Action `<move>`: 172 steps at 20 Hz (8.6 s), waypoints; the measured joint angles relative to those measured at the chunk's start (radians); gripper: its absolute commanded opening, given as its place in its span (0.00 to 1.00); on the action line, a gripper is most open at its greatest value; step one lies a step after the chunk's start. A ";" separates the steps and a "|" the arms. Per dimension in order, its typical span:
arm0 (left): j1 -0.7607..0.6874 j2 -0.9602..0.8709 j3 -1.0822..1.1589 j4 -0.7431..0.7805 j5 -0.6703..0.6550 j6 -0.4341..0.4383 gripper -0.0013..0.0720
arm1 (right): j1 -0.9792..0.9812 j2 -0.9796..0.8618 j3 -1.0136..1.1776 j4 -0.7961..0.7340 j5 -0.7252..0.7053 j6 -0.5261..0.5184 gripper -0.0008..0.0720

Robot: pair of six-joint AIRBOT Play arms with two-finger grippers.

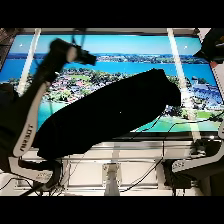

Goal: Fold the clothes and pants, and hang the long-sleeved shirts on hangers.

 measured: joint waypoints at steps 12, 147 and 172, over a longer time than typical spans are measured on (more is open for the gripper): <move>0.589 0.154 -0.148 -0.165 -0.490 0.180 0.05 | -0.171 -0.258 -0.024 0.372 -0.014 -0.043 0.47; 0.378 -0.128 -0.328 -0.053 0.211 -0.024 0.03 | -0.015 -0.475 0.063 0.050 -0.176 0.119 0.03; 0.345 -0.122 -0.328 -0.031 0.595 -0.220 0.51 | -0.137 -0.464 0.065 -0.068 -0.436 0.482 0.50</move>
